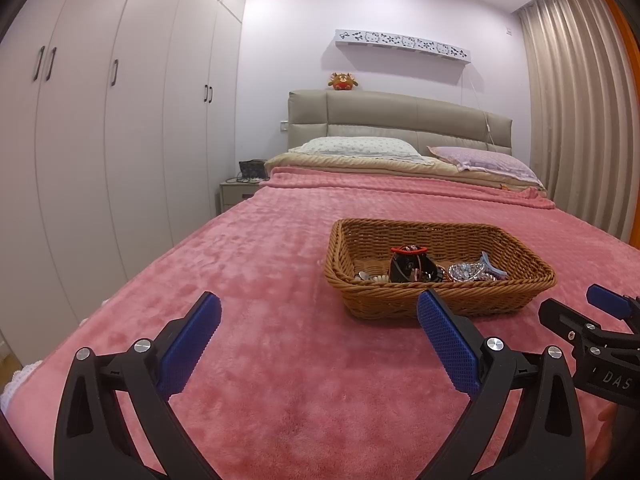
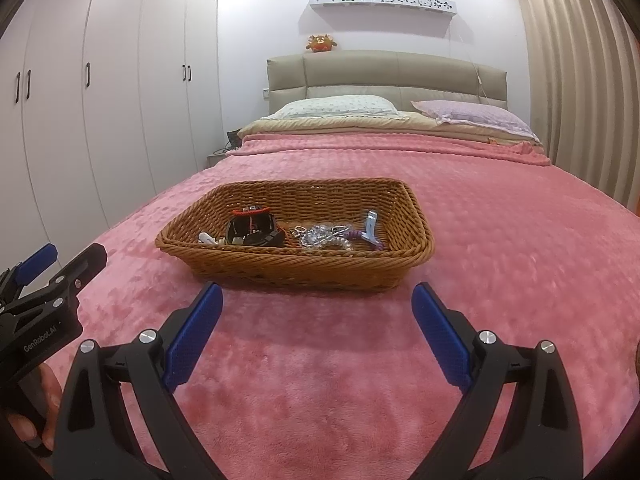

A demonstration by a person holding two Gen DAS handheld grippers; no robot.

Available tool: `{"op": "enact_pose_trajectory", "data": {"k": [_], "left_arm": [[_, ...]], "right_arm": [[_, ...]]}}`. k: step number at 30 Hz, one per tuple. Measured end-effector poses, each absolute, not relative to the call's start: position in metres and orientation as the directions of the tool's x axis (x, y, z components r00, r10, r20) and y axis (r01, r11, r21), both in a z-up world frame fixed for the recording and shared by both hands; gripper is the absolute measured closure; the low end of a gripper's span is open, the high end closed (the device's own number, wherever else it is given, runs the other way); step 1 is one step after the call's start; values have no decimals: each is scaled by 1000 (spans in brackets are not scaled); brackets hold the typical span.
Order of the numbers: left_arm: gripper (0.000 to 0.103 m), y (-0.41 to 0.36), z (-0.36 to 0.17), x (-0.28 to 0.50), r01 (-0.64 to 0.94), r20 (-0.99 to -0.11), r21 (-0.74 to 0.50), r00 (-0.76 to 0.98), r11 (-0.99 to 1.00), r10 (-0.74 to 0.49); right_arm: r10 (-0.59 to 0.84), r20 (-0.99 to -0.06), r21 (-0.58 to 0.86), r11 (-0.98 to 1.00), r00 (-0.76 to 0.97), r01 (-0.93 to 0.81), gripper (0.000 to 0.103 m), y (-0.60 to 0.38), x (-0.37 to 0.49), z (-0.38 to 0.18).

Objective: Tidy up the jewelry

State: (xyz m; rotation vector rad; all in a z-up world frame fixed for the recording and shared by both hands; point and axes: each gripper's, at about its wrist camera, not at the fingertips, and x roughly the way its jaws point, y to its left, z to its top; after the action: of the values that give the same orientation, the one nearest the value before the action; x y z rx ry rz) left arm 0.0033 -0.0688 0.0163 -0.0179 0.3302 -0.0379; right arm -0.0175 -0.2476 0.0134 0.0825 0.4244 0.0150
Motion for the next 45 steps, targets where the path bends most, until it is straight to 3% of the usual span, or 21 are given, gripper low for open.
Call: {"op": "enact_pose_trajectory", "data": {"k": [45], "left_arm": [[8, -76, 15, 0, 17, -320, 9, 947, 1000, -14]], "right_arm": [[27, -407, 59, 998, 913, -3, 12, -242, -18, 13]]}}
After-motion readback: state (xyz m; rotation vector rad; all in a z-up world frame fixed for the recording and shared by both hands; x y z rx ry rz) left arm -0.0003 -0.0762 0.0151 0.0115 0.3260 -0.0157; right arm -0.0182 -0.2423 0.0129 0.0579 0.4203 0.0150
